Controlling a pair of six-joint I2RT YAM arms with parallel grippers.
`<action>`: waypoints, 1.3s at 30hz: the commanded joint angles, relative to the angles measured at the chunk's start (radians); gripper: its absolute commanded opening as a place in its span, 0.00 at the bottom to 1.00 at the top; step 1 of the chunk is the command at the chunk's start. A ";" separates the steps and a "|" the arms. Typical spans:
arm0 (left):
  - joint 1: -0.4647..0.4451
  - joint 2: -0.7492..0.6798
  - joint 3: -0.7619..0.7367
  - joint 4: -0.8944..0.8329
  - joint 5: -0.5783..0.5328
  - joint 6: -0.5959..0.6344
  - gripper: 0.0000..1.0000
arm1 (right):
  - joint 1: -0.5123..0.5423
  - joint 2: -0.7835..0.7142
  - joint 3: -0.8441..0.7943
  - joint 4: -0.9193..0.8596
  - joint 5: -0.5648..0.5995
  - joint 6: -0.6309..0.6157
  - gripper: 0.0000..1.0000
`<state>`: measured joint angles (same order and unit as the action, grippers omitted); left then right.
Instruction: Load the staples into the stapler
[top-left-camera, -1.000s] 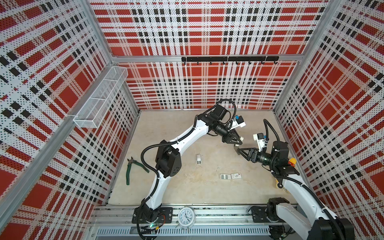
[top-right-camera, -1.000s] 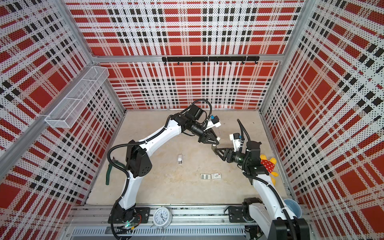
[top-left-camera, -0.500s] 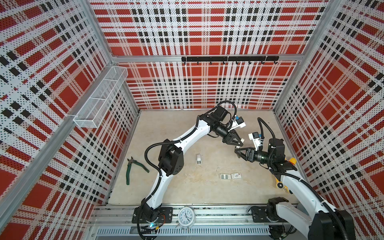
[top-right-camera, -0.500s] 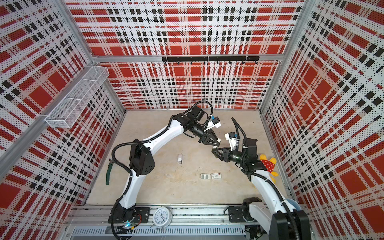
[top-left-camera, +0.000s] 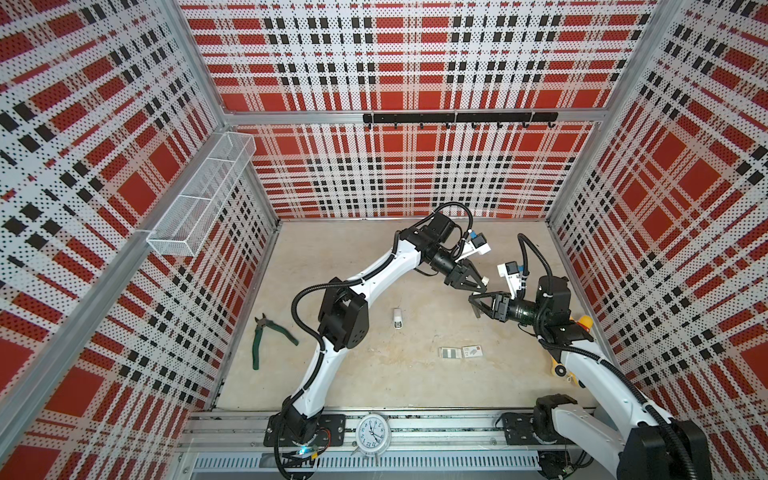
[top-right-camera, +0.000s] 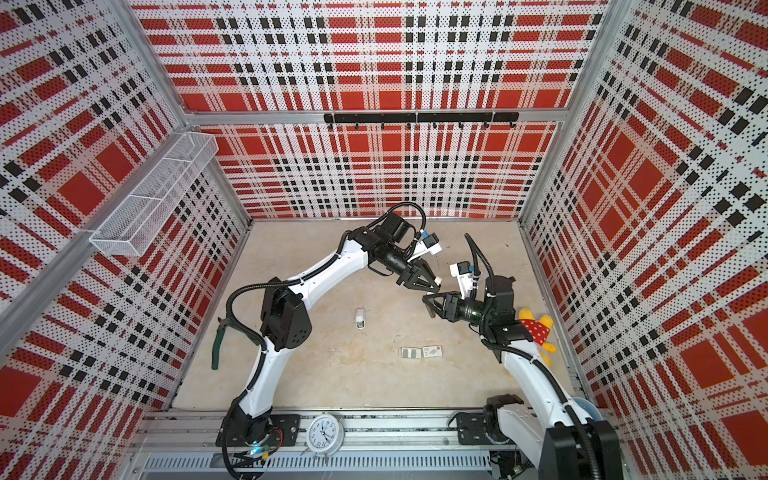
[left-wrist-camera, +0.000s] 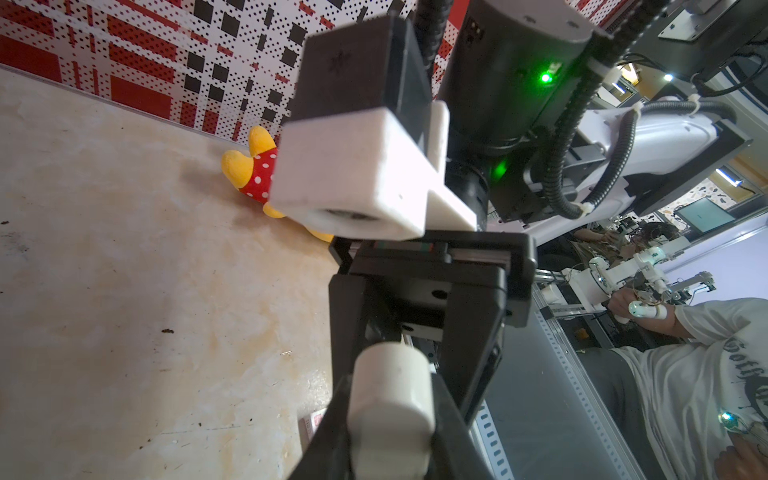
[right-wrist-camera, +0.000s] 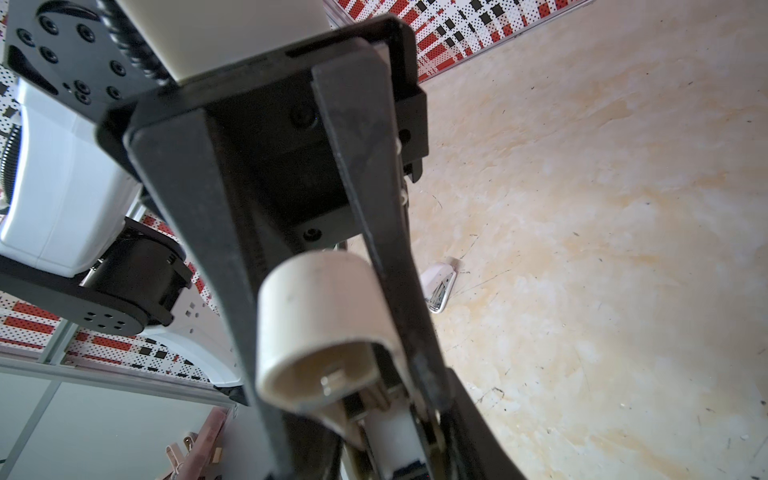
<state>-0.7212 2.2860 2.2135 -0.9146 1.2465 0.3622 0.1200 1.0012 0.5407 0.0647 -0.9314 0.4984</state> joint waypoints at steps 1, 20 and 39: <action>0.003 0.002 0.015 -0.017 0.043 -0.010 0.21 | 0.003 -0.009 -0.014 0.064 0.001 0.016 0.33; 0.010 -0.032 -0.020 -0.017 0.005 -0.004 0.60 | 0.003 0.037 -0.022 0.130 0.041 0.044 0.14; 0.212 -0.304 -0.292 0.198 -0.501 -0.123 0.75 | 0.006 0.159 0.031 -0.124 0.265 -0.131 0.10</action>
<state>-0.5434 2.0697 1.9347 -0.7856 0.8715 0.2695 0.1230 1.1347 0.5304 -0.0341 -0.7387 0.4274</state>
